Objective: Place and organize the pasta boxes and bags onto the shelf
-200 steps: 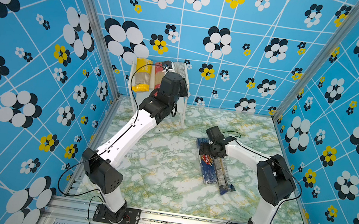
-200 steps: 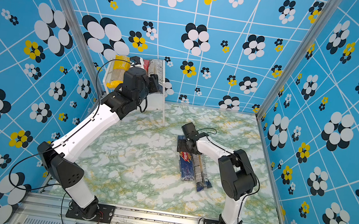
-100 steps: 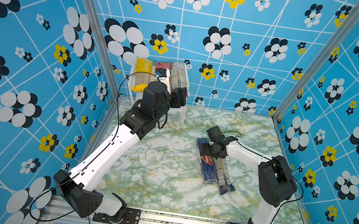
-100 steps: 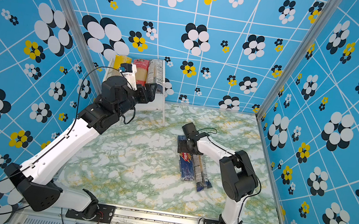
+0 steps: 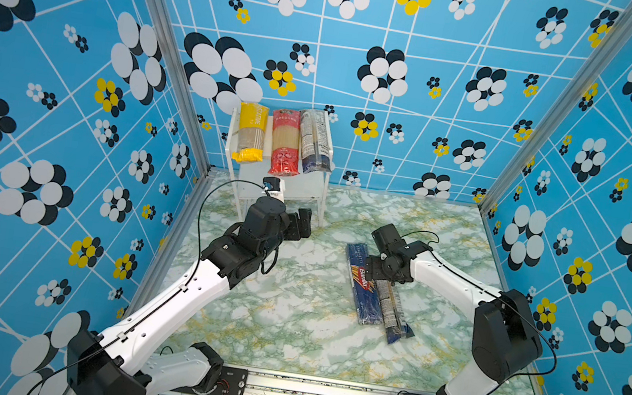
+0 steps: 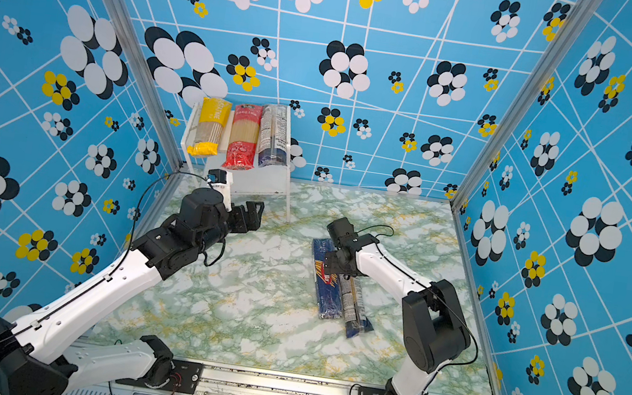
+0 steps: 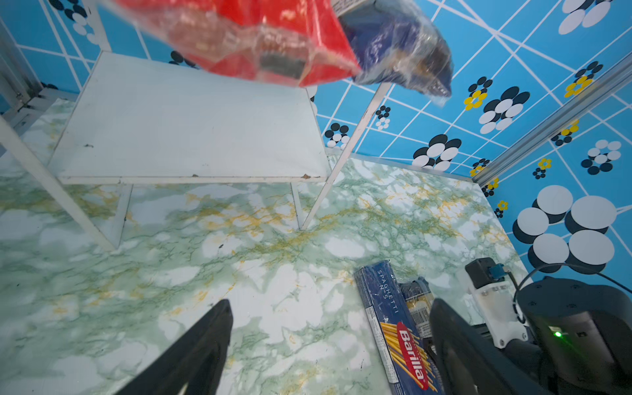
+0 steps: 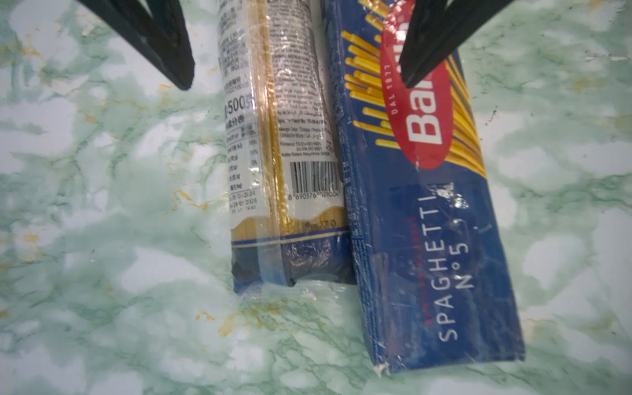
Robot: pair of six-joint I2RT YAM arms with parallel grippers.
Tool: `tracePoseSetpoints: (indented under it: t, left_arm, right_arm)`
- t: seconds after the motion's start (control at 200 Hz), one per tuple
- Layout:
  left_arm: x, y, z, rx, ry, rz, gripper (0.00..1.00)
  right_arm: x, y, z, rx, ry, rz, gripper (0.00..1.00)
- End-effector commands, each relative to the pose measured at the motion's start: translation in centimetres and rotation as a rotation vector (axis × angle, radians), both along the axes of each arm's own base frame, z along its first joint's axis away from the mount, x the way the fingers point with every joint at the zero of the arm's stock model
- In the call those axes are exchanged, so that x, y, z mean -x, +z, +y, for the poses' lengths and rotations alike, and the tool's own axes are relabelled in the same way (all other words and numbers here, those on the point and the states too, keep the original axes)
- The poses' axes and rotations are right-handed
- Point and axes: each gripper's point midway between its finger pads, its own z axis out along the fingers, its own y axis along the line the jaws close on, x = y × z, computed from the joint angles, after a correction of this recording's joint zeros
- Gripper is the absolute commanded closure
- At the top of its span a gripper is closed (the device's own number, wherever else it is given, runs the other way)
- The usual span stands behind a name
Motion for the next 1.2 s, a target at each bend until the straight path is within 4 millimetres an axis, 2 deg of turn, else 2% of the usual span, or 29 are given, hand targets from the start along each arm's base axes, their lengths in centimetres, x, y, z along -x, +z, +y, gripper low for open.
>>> tracePoseSetpoints:
  t: [0.0,0.08,0.23,0.43,0.95,1.195]
  left_arm:
    - [0.7,-1.6,1.1,-0.045,0.028,0.024,0.04]
    - [1.1,-3.3,1.3,-0.079,0.020,0.055,0.00]
    - [2.0,-6.2,1.6,-0.097,0.015,0.116,0.01]
    - [3.2,-8.8,2.4,-0.079,0.041,0.159,0.01]
    - [4.6,-11.6,3.2,-0.090,0.045,0.194,0.01]
    - [4.7,-12.3,2.8,-0.089,0.024,0.209,0.01]
  right_arm:
    - [1.5,-0.5,-2.2,0.077,-0.030,0.030,0.04]
    - [1.9,-0.9,-2.7,0.093,-0.034,0.036,0.04]
    - [2.2,-1.8,-2.6,0.084,-0.032,0.050,0.04]
    - [2.0,-3.0,-1.9,0.062,-0.033,0.060,0.04]
    - [1.8,-4.7,-0.1,0.047,-0.008,0.066,0.04]
    - [1.3,-4.7,2.2,0.035,0.029,0.061,0.04]
